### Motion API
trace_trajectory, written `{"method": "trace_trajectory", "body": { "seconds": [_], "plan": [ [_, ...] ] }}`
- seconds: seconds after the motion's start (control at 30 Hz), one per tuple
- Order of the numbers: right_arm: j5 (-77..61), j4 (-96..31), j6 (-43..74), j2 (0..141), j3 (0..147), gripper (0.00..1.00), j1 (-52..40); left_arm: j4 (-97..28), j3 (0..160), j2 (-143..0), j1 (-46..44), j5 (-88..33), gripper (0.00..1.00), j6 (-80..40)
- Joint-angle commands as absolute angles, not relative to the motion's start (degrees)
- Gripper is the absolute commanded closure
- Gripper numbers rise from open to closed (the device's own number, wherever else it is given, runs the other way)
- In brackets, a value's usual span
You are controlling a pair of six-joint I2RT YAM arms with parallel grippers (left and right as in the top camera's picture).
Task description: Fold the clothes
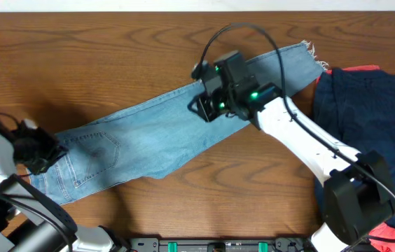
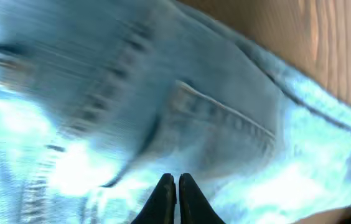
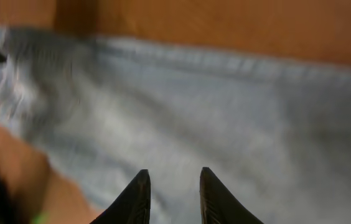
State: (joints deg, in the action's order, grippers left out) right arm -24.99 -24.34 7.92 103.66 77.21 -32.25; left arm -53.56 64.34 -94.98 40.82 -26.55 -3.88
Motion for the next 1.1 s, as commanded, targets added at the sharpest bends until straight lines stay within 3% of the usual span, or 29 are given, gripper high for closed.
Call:
{"method": "trace_trajectory", "body": {
  "seconds": [0.0, 0.07, 0.17, 0.33, 0.5, 0.6, 0.73, 0.8, 0.97, 1.07],
  "plan": [
    [-24.6, -22.3, 11.6, 109.3, 77.0, 0.74, -32.6, -54.4, 61.1, -95.2, 38.2, -19.8, 0.93, -5.8],
    [-26.6, -19.4, 12.9, 113.1, 77.0, 0.69, -33.4, -54.5, 58.1, -95.2, 37.5, -14.7, 0.93, -10.3],
    [-27.3, -14.5, 17.1, 118.2, 77.0, 0.69, -34.6, -53.0, 54.1, -95.2, 37.7, -11.8, 0.93, -13.1],
    [-23.4, -7.4, 28.3, 125.5, 77.0, 0.87, -34.6, -49.5, 47.7, -95.2, 38.2, -3.6, 0.93, -16.6],
    [-16.9, -7.6, 39.1, 131.2, 77.0, 0.91, -31.8, -46.9, 44.9, -95.2, 38.3, 7.0, 0.92, -18.9],
    [-16.9, -8.6, 39.2, 132.6, 77.0, 0.92, -28.6, -45.7, 45.0, -95.2, 38.4, 8.2, 0.92, -19.8],
    [-17.9, -8.4, 35.8, 131.4, 77.3, 0.89, -24.3, -41.5, 46.3, -95.1, 38.4, 8.2, 0.92, -19.6],
    [-20.6, -8.5, 31.7, 129.3, 77.6, 0.85, -22.5, -39.0, 48.2, -95.1, 38.4, 8.0, 0.86, -19.6],
    [-24.2, -12.4, 23.0, 119.8, 77.7, 0.77, -19.0, -36.8, 54.2, -95.1, 38.5, 8.6, 0.86, -16.8],
    [-23.9, -18.1, 19.6, 113.6, 77.7, 0.65, -16.6, -35.8, 57.1, -95.1, 39.2, 10.0, 0.85, -16.6]
  ]
}}
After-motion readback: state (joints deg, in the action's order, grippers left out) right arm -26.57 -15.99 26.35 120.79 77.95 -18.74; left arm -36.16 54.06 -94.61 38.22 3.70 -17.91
